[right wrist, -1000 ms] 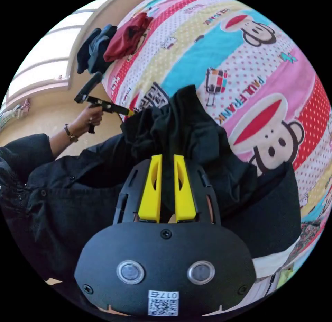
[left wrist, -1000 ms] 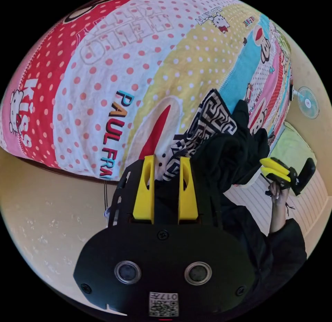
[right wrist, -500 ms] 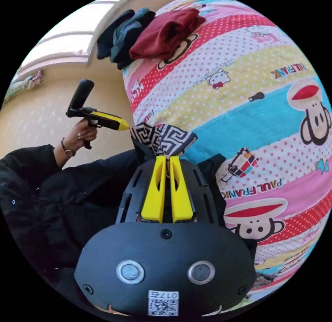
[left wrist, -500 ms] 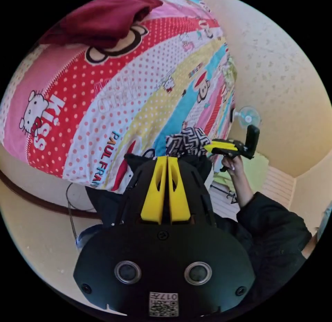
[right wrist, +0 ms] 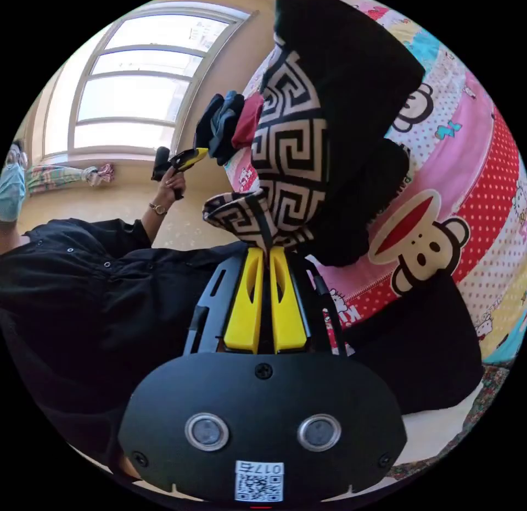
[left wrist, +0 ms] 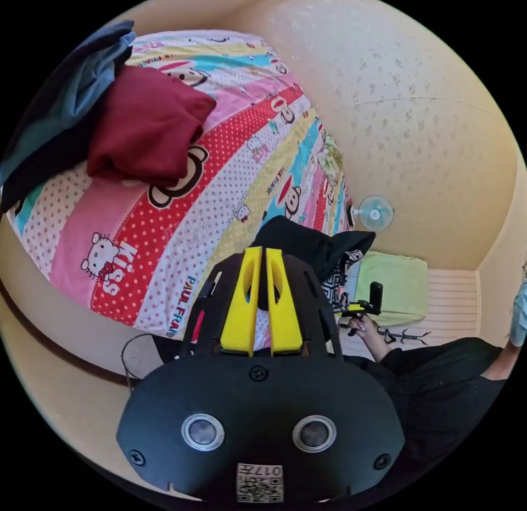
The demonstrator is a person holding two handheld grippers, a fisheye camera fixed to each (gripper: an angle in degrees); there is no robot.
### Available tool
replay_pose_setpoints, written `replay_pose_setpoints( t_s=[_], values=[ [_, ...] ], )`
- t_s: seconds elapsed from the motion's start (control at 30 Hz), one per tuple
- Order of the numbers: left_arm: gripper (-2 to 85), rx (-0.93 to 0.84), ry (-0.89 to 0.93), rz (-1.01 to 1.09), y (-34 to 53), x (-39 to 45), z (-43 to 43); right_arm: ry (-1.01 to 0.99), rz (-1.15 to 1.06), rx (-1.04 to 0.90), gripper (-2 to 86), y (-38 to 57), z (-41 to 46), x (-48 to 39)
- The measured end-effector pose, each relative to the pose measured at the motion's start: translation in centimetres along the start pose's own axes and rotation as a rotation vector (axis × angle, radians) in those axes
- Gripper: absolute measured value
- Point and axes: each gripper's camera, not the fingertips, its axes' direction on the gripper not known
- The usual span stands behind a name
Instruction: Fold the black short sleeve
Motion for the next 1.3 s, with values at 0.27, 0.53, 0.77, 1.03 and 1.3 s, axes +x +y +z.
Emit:
replay_pose_setpoints(
  t_s=[0.27,0.53,0.77,1.03,1.3],
  values=[
    [6.4,-0.279,0.052,0.117,1.8,6.6,13.4,0.108,0.485,-0.258,1.6,4.7,11.9,4.2],
    [6.1,-0.446,-0.018,0.251,7.0,11.5,21.5,0.071,0.608,0.274,12.8,7.4,8.6,5.3],
    [5.6,-0.480,-0.070,0.313,12.4,14.5,25.4,0.030,0.668,0.103,3.8,10.5,18.9,7.5],
    [6.4,-0.489,-0.079,0.555,16.6,20.4,28.6,-0.309,-0.066,0.684,1.7,23.0,7.1,-4.0],
    [6.6,-0.394,0.075,0.857,21.0,30.6,25.1,-0.637,-1.013,0.768,1.3,30.2,-0.8,-19.8]
  ],
)
